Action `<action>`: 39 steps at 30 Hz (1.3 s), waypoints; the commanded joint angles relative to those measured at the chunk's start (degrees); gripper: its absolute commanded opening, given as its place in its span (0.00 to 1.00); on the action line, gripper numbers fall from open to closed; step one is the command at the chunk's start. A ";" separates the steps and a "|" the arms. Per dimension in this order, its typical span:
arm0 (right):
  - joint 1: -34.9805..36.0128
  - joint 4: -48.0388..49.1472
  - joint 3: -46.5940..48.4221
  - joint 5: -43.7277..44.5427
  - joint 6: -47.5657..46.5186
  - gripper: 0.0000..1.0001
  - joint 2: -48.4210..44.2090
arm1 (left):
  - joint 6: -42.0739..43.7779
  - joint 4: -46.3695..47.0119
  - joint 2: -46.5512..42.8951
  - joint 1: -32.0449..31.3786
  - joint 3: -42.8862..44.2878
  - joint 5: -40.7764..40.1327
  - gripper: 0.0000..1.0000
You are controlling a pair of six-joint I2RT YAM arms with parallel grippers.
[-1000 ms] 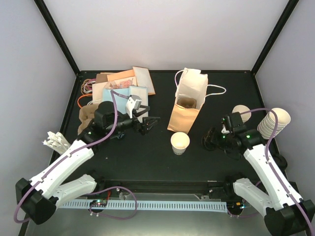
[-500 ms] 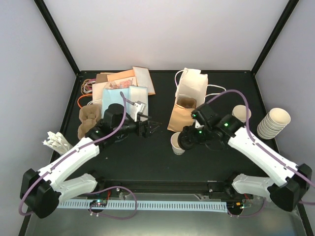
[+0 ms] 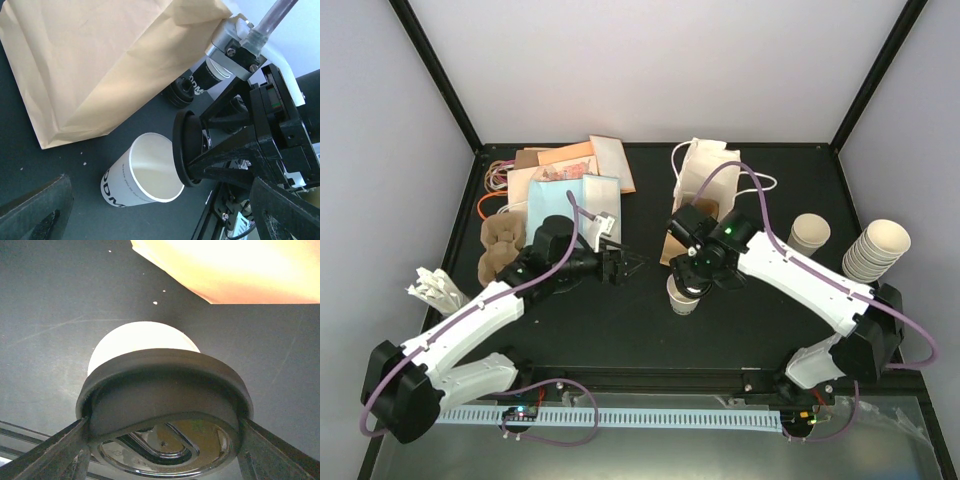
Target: Pack the takeout coffee
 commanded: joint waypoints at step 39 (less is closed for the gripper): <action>6.32 -7.91 5.87 6.67 -13.83 0.78 6.57 | -1.09 5.34 1.68 -0.39 -5.11 1.97 0.93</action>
